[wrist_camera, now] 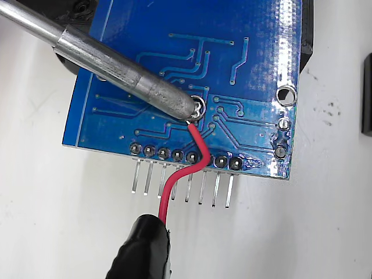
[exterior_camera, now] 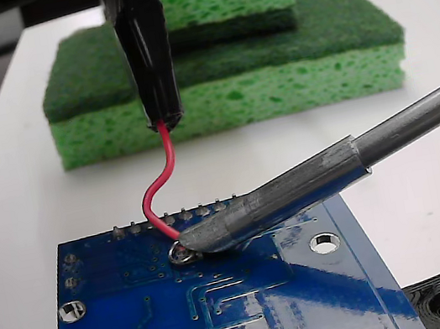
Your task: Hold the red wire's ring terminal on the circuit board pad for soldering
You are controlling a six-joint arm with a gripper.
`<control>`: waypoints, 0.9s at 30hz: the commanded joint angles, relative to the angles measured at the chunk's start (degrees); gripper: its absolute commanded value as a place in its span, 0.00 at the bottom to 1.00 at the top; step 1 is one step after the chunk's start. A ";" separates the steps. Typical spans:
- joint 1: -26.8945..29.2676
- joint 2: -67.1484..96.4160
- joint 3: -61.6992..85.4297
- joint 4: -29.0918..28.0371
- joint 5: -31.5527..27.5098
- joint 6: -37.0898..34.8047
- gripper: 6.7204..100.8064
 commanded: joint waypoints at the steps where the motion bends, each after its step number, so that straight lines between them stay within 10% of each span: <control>1: 0.00 0.35 -0.35 -0.09 0.09 0.00 0.99; 27: -1.41 2.90 -1.05 1.49 1.67 1.05 0.99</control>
